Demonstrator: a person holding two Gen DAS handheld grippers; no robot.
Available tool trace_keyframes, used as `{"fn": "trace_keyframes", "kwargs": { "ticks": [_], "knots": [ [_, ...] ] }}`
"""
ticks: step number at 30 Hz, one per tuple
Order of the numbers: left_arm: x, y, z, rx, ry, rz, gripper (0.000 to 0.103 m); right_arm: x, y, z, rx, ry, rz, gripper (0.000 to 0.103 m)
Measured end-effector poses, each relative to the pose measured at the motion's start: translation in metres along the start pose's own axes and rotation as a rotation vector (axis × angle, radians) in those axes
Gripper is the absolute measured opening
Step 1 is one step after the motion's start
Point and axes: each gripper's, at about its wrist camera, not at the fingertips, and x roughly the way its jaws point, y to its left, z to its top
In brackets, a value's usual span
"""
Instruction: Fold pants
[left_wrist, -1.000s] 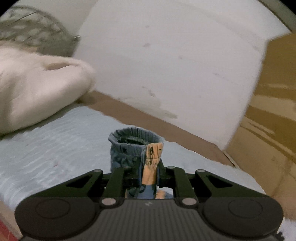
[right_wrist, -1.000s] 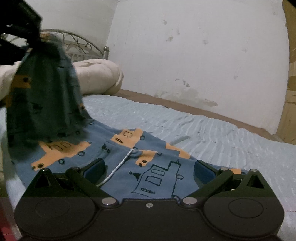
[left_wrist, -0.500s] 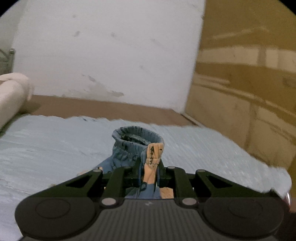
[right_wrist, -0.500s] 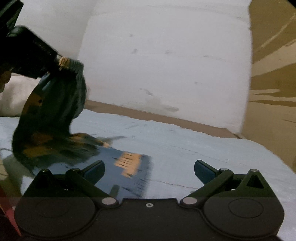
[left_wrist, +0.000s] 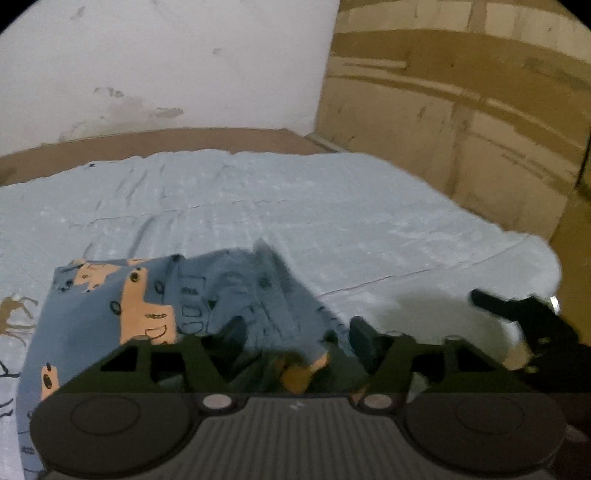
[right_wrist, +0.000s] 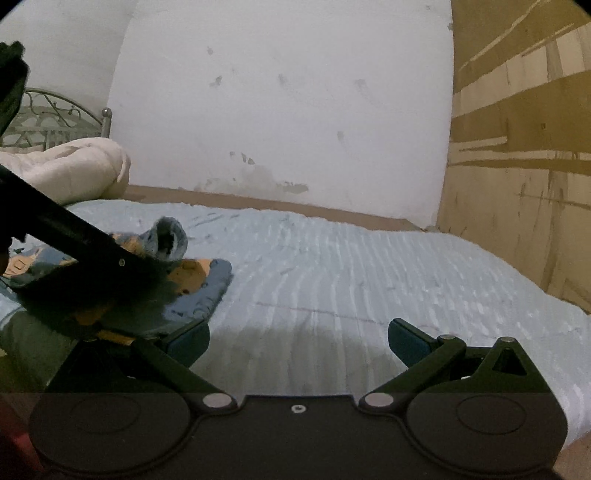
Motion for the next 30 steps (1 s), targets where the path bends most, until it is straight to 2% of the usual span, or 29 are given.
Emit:
{"fn": "trace_keyframes", "kwargs": {
  "ticks": [2,5,8,10,13,15,19,23,26,30],
  "knots": [
    [-0.007,0.001,0.001,0.002,-0.019,-0.002,0.080,0.003,-0.001,-0.003,0.010,0.014,0.001,0.102],
    [-0.023,0.011,0.001,-0.042,-0.059,0.036,0.089,0.004,0.000,-0.004,0.027,0.019,0.014,0.102],
    [-0.037,0.028,0.004,-0.090,-0.115,0.082,0.102,0.006,0.002,0.000,0.045,0.010,0.049,0.102],
    [-0.045,0.042,0.002,-0.126,-0.148,0.141,0.102,0.009,0.001,0.006,0.080,0.008,0.107,0.102],
    [-0.056,0.064,-0.010,-0.190,-0.145,0.244,0.102,0.015,0.000,0.016,0.160,-0.005,0.212,0.102],
    [-0.063,0.078,-0.018,-0.242,-0.143,0.286,0.102,0.024,0.003,0.025,0.198,0.010,0.285,0.102],
    [-0.070,0.109,-0.034,-0.358,-0.089,0.411,0.102,0.046,0.013,0.041,0.218,0.038,0.384,0.102],
    [-0.074,0.132,-0.048,-0.453,-0.052,0.433,0.102,0.070,0.019,0.053,0.280,0.094,0.441,0.102],
    [-0.076,0.133,-0.051,-0.440,-0.046,0.428,0.102,0.087,0.020,0.059,0.355,0.141,0.474,0.093],
    [-0.072,0.126,-0.052,-0.395,-0.023,0.437,0.102,0.102,0.020,0.058,0.445,0.196,0.454,0.066]
  ]
}}
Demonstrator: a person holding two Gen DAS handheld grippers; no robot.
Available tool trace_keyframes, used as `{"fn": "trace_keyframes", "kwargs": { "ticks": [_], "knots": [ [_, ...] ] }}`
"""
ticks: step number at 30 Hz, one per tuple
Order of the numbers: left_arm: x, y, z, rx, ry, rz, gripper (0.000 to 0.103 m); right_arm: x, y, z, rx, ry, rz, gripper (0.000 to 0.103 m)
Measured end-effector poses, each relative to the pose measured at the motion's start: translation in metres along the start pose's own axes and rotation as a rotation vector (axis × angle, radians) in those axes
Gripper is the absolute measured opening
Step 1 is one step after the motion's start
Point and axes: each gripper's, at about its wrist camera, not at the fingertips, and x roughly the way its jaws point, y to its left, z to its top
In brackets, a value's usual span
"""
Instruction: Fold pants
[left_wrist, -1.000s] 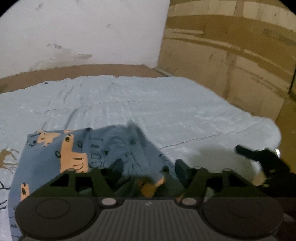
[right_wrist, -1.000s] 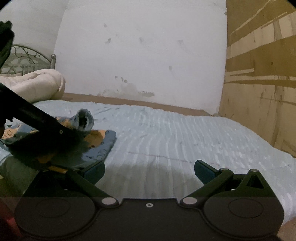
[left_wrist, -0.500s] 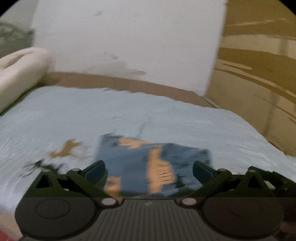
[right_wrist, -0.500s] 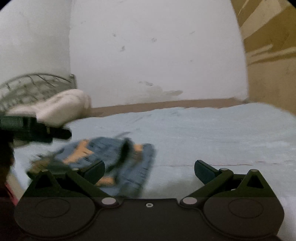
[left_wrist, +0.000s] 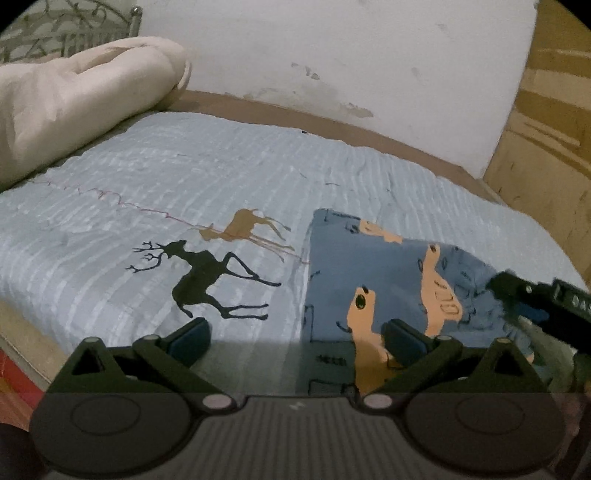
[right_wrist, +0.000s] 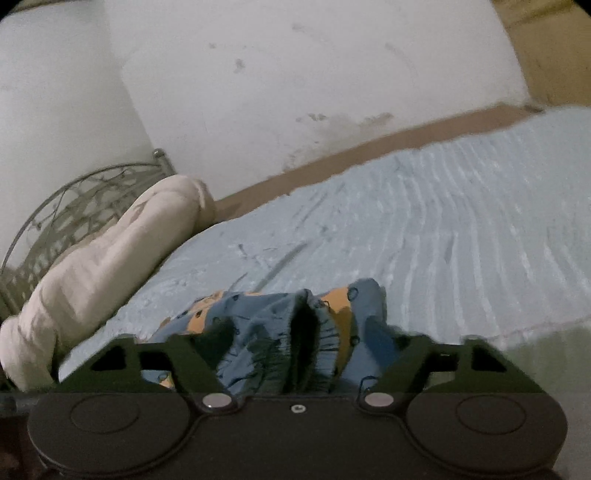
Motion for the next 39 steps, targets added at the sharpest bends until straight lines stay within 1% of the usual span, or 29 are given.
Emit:
{"fn": "trace_keyframes", "kwargs": {
  "ticks": [1,2,3,4,5,6,9,14,18,20,21,22,23,24,25,26,27,28,30,31,32,35,37,39],
  "knots": [
    [-0.001,-0.004,-0.002,0.007,-0.002,0.002,0.102,0.001,0.000,-0.001,0.014,-0.002,-0.001,0.058],
    [-0.001,-0.005,-0.002,0.010,-0.001,-0.001,0.102,0.001,0.000,-0.001,0.019,-0.004,-0.006,0.052],
    [0.001,-0.007,-0.002,0.009,0.000,-0.006,0.102,0.000,0.001,-0.002,0.016,-0.006,-0.015,0.041],
    [0.001,-0.006,-0.001,0.005,0.001,-0.015,0.102,-0.001,0.003,-0.002,0.009,-0.010,-0.028,0.033],
    [-0.002,-0.007,-0.001,0.003,0.001,-0.020,0.102,-0.002,0.005,-0.002,0.003,-0.014,-0.035,0.026],
    [-0.003,-0.006,0.000,0.000,0.002,-0.027,0.102,-0.005,0.006,-0.001,0.000,-0.022,-0.037,0.011],
    [-0.005,-0.006,0.000,-0.004,0.000,-0.038,0.102,-0.016,0.005,0.002,0.000,-0.046,-0.029,0.009],
    [-0.005,-0.007,0.000,-0.004,0.002,-0.036,0.102,-0.036,0.008,0.004,-0.005,-0.070,-0.064,0.008],
    [-0.002,-0.009,-0.003,0.015,0.018,-0.023,0.102,-0.032,0.003,-0.002,-0.014,-0.041,-0.135,0.009],
    [-0.003,-0.010,-0.002,0.017,0.015,-0.024,0.102,-0.027,-0.001,-0.007,-0.005,-0.013,-0.157,0.012],
    [-0.003,-0.010,-0.001,0.014,0.014,-0.027,0.102,-0.027,-0.001,-0.010,-0.009,-0.010,-0.166,0.019],
    [-0.003,-0.010,0.001,0.008,0.012,-0.031,0.102,-0.028,0.000,-0.011,-0.016,-0.015,-0.179,0.027],
    [-0.003,-0.011,0.003,0.001,0.010,-0.034,0.102,-0.031,0.003,-0.012,-0.030,-0.026,-0.195,0.030],
    [-0.002,-0.012,0.005,-0.004,0.007,-0.036,0.102,-0.033,0.006,-0.012,-0.046,-0.035,-0.206,0.040],
    [-0.001,-0.014,0.008,-0.012,0.001,-0.034,0.102,-0.033,0.009,-0.011,-0.059,-0.038,-0.214,0.057],
    [0.001,-0.015,0.010,-0.021,-0.003,-0.029,0.102,-0.034,0.012,-0.010,-0.071,-0.040,-0.224,0.067],
    [0.004,-0.016,0.012,-0.031,-0.002,-0.022,0.102,-0.034,0.014,-0.009,-0.076,-0.043,-0.223,0.082],
    [0.007,-0.017,0.012,-0.035,0.008,-0.011,0.102,-0.033,0.016,-0.009,-0.076,-0.046,-0.217,0.086],
    [0.014,-0.019,0.011,-0.029,0.038,0.011,0.102,-0.029,0.020,-0.008,-0.083,-0.033,-0.221,0.088],
    [0.015,-0.019,0.008,-0.017,0.043,0.013,0.102,-0.027,0.023,-0.009,-0.099,-0.018,-0.241,0.091],
    [0.015,-0.019,0.005,-0.001,0.041,0.013,0.102,-0.024,0.025,-0.011,-0.118,0.001,-0.266,0.092],
    [0.011,-0.019,0.000,0.051,0.049,-0.001,0.102,-0.021,0.028,-0.021,-0.163,0.062,-0.313,0.093],
    [0.008,-0.018,-0.004,0.065,0.058,-0.018,0.102,-0.026,0.029,-0.029,-0.189,0.075,-0.316,0.097],
    [0.006,-0.017,-0.009,0.085,0.060,-0.024,0.102,-0.033,0.032,-0.035,-0.241,0.085,-0.325,0.098]
  ]
}}
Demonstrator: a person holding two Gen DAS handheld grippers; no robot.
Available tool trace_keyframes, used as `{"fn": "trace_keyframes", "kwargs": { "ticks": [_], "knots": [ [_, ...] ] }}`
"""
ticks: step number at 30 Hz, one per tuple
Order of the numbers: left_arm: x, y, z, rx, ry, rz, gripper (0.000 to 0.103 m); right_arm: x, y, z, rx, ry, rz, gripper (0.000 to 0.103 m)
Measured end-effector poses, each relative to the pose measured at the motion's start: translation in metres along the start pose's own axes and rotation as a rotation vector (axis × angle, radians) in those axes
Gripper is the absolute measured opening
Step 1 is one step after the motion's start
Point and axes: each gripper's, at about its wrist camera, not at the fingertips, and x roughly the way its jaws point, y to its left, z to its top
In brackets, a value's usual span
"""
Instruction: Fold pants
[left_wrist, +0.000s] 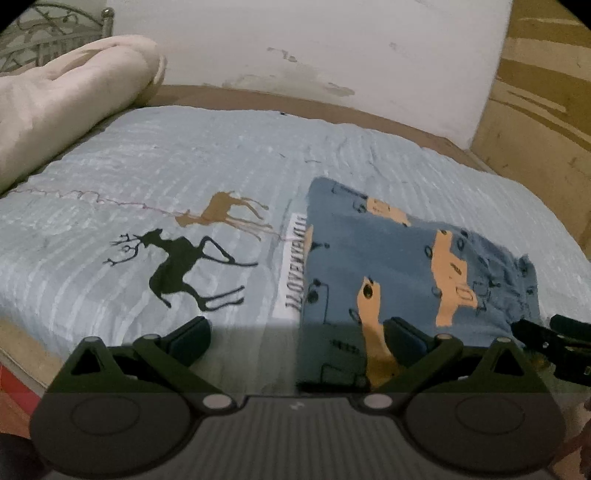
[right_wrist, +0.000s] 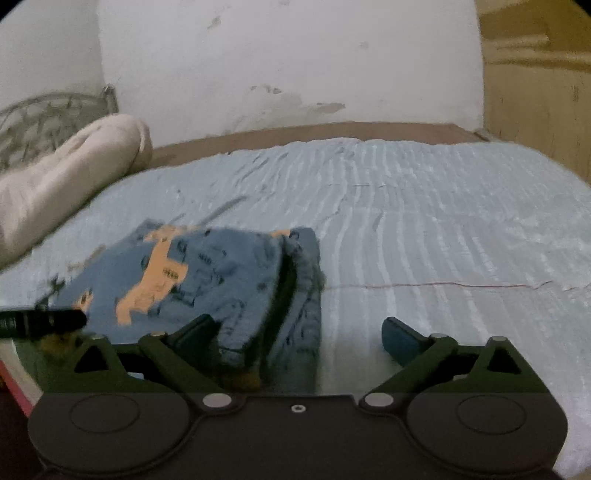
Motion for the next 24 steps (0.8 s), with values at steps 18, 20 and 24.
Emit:
{"fn": "trace_keyframes", "kwargs": {
  "ticks": [18,20,24],
  "knots": [
    [-0.007,-0.003,-0.003,0.011,-0.009,0.007,0.102,-0.032,-0.003,-0.022,0.021,-0.129,0.034,0.102],
    [-0.008,-0.005,-0.002,0.014,-0.012,0.013,0.102,-0.041,0.001,-0.020,-0.002,-0.199,0.020,0.102],
    [-0.008,-0.004,0.003,-0.015,-0.022,0.012,0.102,-0.036,0.011,-0.008,-0.068,-0.242,0.018,0.102]
  ]
}}
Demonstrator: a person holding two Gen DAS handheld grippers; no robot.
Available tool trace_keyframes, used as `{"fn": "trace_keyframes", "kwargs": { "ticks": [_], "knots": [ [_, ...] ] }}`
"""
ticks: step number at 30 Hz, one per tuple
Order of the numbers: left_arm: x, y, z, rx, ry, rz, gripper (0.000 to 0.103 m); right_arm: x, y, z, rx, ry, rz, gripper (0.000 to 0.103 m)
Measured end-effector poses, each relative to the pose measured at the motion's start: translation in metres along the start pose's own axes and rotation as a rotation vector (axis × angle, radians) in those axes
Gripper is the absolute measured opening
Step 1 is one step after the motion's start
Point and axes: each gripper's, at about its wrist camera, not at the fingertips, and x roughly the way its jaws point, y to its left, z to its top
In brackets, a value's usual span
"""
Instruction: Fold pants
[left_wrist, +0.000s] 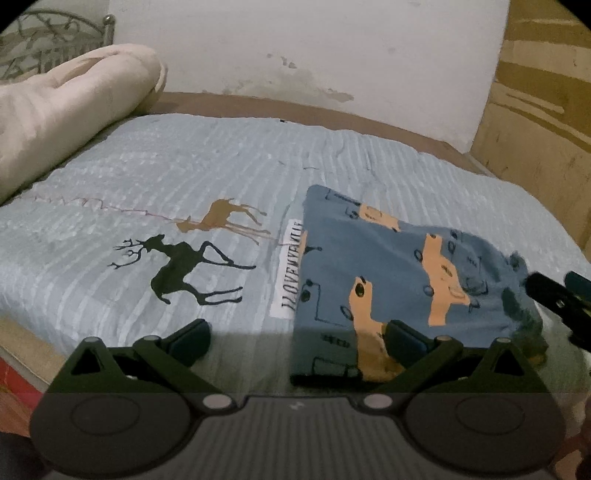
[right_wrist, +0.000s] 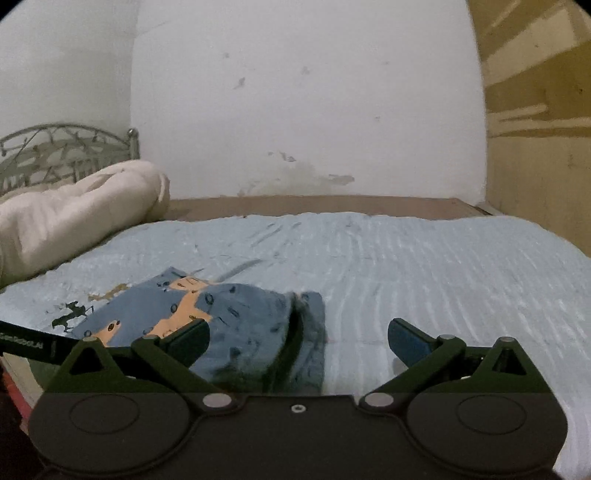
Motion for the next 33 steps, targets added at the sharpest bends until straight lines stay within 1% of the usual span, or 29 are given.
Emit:
{"fn": "trace_keyframes", "kwargs": {
  "ticks": [2,4,6,8,10,14,17,20,24,26,30,33],
  "knots": [
    [0.002,0.002,0.002,-0.023,0.002,0.001,0.102,0.011,0.003,0.007,-0.009,-0.003,0.006,0.102],
    [0.004,0.002,0.002,-0.025,0.009,0.006,0.102,0.026,0.003,0.016,-0.018,-0.002,0.006,0.102],
    [0.004,0.002,0.001,-0.014,0.009,0.009,0.102,0.045,0.001,0.024,-0.013,0.028,-0.004,0.102],
    [0.004,0.001,0.000,-0.007,0.009,0.011,0.102,0.061,-0.004,0.028,0.003,0.088,-0.029,0.102],
    [0.004,0.001,0.000,-0.003,0.010,0.012,0.102,0.076,-0.009,0.029,0.023,0.139,-0.035,0.102],
    [0.004,0.001,-0.001,0.001,0.011,0.011,0.102,0.088,-0.022,0.021,0.042,0.179,-0.075,0.102],
    [0.004,0.000,-0.002,0.006,0.011,0.012,0.102,0.088,-0.034,0.012,0.072,0.184,-0.100,0.102],
    [0.004,0.000,-0.002,0.010,0.012,0.011,0.102,0.084,-0.038,0.007,0.104,0.187,-0.103,0.102],
    [0.004,0.000,-0.002,0.010,0.013,0.011,0.102,0.069,-0.035,0.010,0.117,0.148,-0.096,0.102],
    [0.004,0.000,-0.002,0.011,0.013,0.010,0.102,0.060,-0.030,0.012,0.116,0.132,-0.077,0.102],
    [0.004,0.001,-0.003,0.017,0.011,0.008,0.102,0.042,-0.019,0.009,0.059,0.130,-0.028,0.102],
    [0.003,0.000,-0.004,0.020,0.010,0.007,0.102,0.033,-0.014,0.005,0.009,0.144,-0.012,0.102]
  ]
}}
